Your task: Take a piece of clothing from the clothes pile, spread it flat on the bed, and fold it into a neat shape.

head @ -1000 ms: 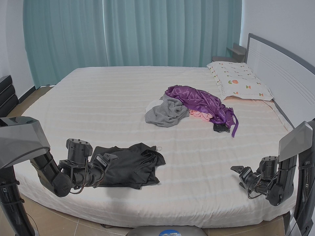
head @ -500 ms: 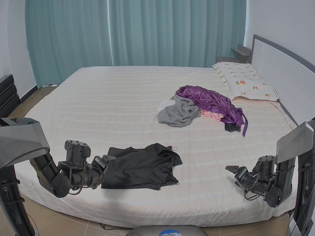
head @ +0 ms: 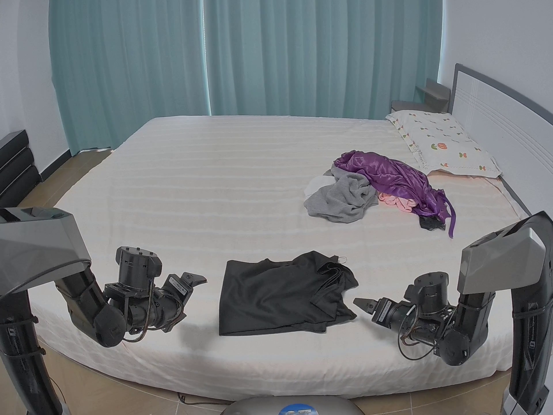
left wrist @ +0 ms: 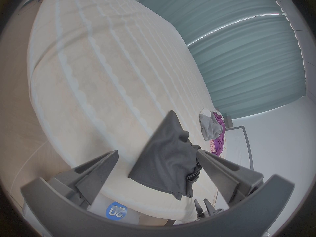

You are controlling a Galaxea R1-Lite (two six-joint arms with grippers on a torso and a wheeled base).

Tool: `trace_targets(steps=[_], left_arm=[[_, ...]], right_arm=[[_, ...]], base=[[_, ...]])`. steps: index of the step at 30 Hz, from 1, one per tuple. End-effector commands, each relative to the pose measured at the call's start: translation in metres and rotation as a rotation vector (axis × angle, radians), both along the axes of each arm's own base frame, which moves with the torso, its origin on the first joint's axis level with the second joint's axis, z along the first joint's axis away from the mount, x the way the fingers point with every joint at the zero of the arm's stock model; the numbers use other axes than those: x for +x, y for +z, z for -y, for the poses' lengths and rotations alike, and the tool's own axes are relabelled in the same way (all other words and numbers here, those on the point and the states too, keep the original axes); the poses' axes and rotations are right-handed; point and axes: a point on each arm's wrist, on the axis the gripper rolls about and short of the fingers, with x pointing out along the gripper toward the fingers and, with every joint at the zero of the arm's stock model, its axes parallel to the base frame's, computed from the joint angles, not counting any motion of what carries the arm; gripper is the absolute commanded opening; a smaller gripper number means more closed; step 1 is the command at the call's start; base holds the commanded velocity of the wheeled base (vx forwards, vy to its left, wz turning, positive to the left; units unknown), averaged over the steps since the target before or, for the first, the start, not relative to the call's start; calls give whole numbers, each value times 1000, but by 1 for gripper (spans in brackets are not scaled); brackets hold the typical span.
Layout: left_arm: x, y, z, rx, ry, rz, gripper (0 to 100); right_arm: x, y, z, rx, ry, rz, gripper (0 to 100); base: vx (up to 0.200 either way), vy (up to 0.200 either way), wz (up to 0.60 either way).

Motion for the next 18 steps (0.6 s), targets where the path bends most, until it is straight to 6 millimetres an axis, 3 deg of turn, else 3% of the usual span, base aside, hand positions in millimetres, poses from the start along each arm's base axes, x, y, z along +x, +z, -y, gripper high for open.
trace_targets(steps=[1, 7, 18], left_arm=[[0, -3, 2, 4, -7, -7, 100], [1, -3, 2, 6, -6, -5, 100], [1, -5, 2, 9, -8, -8, 100]], right_arm=[[30, 1, -18, -69, 45, 42, 100], [39, 8, -28, -185, 90, 56, 100], [55, 11, -23, -505, 60, 137, 100]], base=[[0, 200, 0], [0, 200, 0], [0, 0, 0]])
